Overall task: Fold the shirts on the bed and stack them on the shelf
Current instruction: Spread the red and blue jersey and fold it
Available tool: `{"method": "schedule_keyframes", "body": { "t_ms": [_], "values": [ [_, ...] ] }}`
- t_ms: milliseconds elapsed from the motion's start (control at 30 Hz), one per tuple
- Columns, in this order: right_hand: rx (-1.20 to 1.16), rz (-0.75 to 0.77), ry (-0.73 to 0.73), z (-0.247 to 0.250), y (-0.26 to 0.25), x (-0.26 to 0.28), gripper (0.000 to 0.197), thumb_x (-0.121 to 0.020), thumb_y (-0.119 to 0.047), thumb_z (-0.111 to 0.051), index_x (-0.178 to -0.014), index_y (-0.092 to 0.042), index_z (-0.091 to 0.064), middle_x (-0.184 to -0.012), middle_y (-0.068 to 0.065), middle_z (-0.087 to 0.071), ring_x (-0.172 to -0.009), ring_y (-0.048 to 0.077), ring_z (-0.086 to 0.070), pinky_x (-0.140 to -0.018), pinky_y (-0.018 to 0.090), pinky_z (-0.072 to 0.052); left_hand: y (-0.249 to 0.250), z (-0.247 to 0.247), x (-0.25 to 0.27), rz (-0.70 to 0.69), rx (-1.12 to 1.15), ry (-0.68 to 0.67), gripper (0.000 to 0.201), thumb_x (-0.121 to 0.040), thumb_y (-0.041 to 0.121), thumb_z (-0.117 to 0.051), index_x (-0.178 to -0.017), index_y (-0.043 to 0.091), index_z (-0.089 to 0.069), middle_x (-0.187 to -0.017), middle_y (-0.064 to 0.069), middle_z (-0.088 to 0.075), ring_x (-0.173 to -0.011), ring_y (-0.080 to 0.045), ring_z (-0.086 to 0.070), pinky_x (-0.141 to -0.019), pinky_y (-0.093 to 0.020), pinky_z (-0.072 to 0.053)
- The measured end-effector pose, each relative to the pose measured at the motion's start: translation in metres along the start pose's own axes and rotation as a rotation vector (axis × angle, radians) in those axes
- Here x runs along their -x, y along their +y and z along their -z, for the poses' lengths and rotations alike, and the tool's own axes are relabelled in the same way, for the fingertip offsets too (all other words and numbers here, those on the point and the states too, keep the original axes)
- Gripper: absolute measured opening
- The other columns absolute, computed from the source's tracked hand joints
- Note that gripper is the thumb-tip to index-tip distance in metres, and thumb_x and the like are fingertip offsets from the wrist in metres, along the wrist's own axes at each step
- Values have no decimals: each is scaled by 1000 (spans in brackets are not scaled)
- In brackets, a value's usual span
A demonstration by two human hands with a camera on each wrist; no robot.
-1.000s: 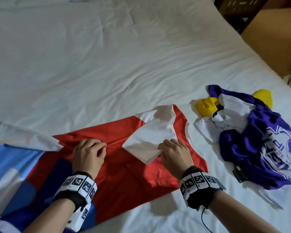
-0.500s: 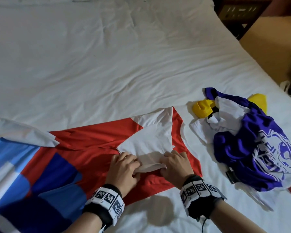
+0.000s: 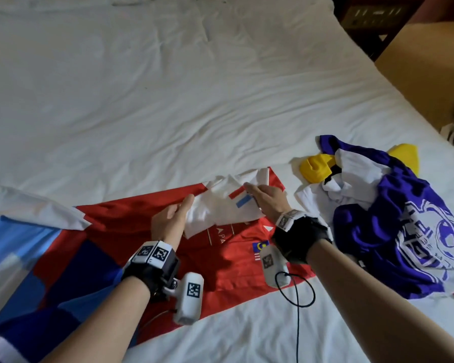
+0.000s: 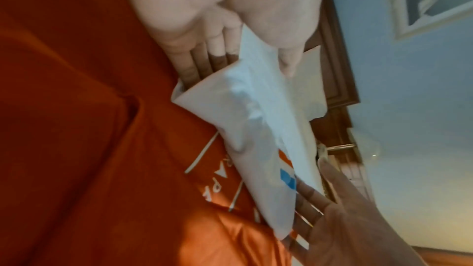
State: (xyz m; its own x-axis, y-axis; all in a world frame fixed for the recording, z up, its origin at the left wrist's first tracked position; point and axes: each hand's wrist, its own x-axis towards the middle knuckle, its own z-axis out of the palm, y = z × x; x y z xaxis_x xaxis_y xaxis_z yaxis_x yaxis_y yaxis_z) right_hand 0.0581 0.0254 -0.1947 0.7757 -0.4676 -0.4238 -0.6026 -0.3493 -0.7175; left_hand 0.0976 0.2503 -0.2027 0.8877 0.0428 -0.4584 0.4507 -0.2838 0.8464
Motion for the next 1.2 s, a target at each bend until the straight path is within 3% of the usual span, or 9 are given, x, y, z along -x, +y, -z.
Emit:
{"method": "schedule_keyframes", "body": {
  "t_ms": [67, 167, 233, 333, 500, 567, 767, 1000, 1200],
  "values": [
    [-1, -10, 31, -9, 16, 0, 22, -83, -44, -70, -74, -25, -64, -67, -11, -60, -73, 13, -58, -67, 21, -46, -8, 0, 0, -7, -31, 20, 34, -79, 45, -75, -62, 18, -63, -61, 10, -61, -66, -12, -55, -67, -31, -45],
    [70, 49, 89, -14, 28, 6, 11, -81, -29, -72, -82, -34, -63, -66, -16, -62, -67, 0, -60, -96, 41, -45, -14, -1, 3, -90, -91, 6, 15, -77, 22, -80, -82, 14, -68, -78, 8, -68, -71, -6, -61, -63, -13, -46],
    [82, 85, 138, -12, 28, 11, 13, -83, -18, -68, -86, -31, -66, -67, -14, -61, -64, 3, -57, -77, 27, -50, -16, -2, 2, -162, -109, 25, 19, -82, 10, -74, -100, 13, -69, -91, 7, -65, -80, -3, -61, -72, -7, -44],
    [110, 72, 197, -10, 31, 13, 18, -83, -11, -64, -95, -23, -71, -68, -11, -60, -63, 3, -55, -58, 15, -42, -19, -4, -6, -233, -199, 44, 28, -84, 9, -70, -112, 9, -69, -101, 0, -67, -94, -13, -61, -86, -24, -46],
    [254, 111, 291, -36, 25, 30, 38, -78, -25, -65, -115, -23, -60, -107, -3, -62, -122, 37, -48, -96, 52, -44, -19, 13, -10, -342, -250, 35, 25, -81, 13, -75, -106, 10, -72, -94, -1, -73, -78, -15, -67, -80, -27, -54],
    [338, 251, 337, -59, 6, 48, 44, -77, -30, -62, -121, -22, -59, -121, 1, -56, -119, 34, -46, -93, 53, -41, -17, 40, -17, -492, -348, 58, 17, -79, 14, -75, -96, 14, -73, -88, 2, -73, -76, -17, -67, -76, -32, -56],
    [306, 573, 24, -178, -67, 86, 29, -71, -26, -57, -99, -26, -67, -99, -6, -64, -96, 26, -58, -77, 43, -47, -3, 166, -80, -480, -1158, -15, 26, -69, 22, -66, -94, 28, -62, -102, 6, -66, -101, -23, -59, -88, -37, -41],
    [553, 627, -197, -273, -126, 82, 54, -82, -25, -63, -134, -24, -49, -130, -2, -54, -121, 26, -45, -90, 43, -34, 9, 270, -127, -322, -1769, -135, 57, -80, 21, -67, -129, 23, -39, -127, 4, -50, -123, -20, -46, -108, -69, -15],
    [519, 748, -20, -278, -131, 85, 28, -66, -22, -78, -92, -29, -71, -89, -7, -66, -87, 25, -64, -73, 40, -38, 0, 336, -84, -575, -1575, 327, 24, -67, 15, -72, -89, 23, -64, -89, 5, -63, -95, -23, -55, -95, -47, -27]
  ]
}}
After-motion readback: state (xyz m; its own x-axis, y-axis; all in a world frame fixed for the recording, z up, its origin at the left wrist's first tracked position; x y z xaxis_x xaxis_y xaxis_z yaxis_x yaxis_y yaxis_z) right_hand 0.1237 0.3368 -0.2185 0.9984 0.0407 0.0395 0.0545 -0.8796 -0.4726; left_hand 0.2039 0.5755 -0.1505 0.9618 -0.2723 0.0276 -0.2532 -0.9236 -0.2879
